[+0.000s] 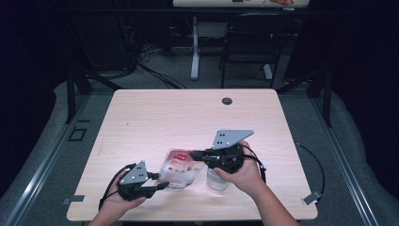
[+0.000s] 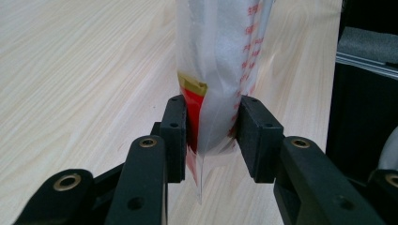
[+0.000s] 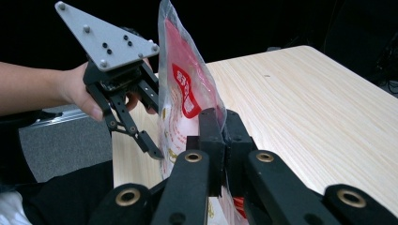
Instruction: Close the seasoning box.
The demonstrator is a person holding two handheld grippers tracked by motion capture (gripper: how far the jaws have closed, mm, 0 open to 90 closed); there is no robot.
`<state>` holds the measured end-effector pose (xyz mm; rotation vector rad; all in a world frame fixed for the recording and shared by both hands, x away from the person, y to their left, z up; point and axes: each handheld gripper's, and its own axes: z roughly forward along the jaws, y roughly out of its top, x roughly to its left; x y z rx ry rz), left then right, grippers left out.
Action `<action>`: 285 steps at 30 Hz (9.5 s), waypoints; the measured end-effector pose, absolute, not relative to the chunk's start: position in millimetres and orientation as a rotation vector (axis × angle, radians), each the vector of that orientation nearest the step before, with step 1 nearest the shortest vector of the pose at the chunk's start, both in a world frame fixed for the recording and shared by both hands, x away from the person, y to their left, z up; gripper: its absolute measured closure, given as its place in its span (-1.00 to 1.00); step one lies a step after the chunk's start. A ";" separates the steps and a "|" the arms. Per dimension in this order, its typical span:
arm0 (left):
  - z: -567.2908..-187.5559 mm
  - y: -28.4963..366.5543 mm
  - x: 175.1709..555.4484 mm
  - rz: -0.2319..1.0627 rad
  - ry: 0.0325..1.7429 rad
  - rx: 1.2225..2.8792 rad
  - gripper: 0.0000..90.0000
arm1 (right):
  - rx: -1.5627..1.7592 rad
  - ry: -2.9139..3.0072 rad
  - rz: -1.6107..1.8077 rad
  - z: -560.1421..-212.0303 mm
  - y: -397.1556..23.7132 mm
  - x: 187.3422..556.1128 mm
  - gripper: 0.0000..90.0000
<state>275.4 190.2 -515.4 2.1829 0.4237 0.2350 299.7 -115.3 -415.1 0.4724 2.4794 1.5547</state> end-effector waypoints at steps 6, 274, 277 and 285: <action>-511.5 190.1 277.0 0.233 0.411 2.193 0.46 | 0.476 2.478 1.538 -415.3 -119.2 299.3 0.98; -334.1 121.8 324.4 0.288 0.077 2.759 0.86 | 0.685 2.382 1.677 -485.6 -184.0 307.4 0.99; -331.6 119.5 324.7 0.288 0.061 2.764 0.88 | 0.686 2.381 1.674 -485.8 -184.6 307.3 0.99; -326.4 113.0 323.7 0.284 0.035 2.778 0.92 | 0.693 2.375 1.674 -486.6 -186.2 307.3 0.98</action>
